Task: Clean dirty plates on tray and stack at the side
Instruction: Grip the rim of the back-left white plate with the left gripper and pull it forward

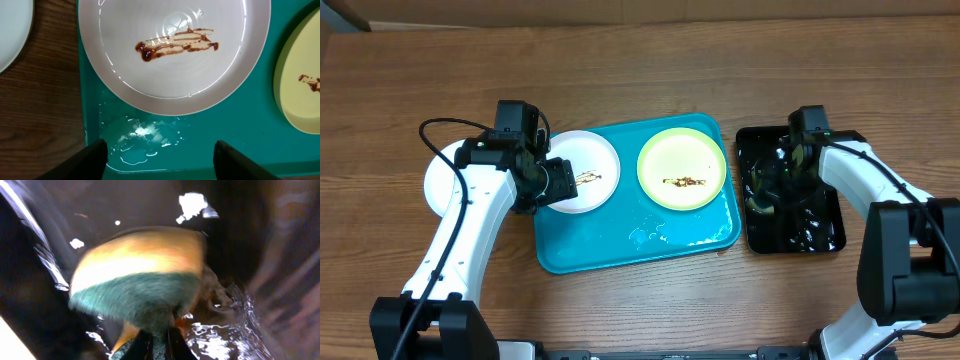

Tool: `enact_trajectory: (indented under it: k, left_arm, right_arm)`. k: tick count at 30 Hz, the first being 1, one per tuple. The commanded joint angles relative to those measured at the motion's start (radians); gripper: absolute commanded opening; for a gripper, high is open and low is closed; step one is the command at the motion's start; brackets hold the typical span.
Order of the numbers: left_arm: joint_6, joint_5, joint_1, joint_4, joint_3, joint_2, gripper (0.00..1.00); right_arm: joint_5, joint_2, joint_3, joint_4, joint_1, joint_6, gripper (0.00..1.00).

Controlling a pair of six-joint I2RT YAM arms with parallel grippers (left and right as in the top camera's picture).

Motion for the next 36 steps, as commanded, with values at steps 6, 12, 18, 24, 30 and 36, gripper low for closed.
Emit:
enact_trajectory:
  k: [6, 12, 18, 24, 30, 36]
  left_arm:
    - [0.018, -0.010, -0.006, 0.001, 0.015, -0.011, 0.70]
    - [0.018, -0.010, -0.005, -0.011, 0.015, -0.011, 0.69]
    - [0.018, -0.028, -0.006, -0.030, 0.015, -0.011, 0.68]
    - [-0.010, -0.025, -0.005, -0.044, 0.014, -0.011, 0.67]
    - [-0.091, -0.025, -0.006, -0.064, 0.010, -0.010, 0.65]
    - [-0.069, -0.033, -0.006, 0.008, -0.043, -0.010, 0.67]
  right_arm:
    - [-0.218, 0.018, -0.007, 0.053, -0.001, -0.182, 0.04]
    - [0.204, 0.018, -0.007, -0.039, -0.002, 0.179, 0.04]
    - [-0.071, 0.018, -0.004, 0.026, 0.005, -0.079, 0.04]
    - [-0.098, -0.011, 0.055, -0.004, 0.006, -0.064, 0.04]
    - [-0.097, -0.122, 0.125, -0.040, 0.006, -0.064, 0.04]
    - [-0.016, -0.195, 0.126, -0.117, 0.006, -0.064, 0.04]
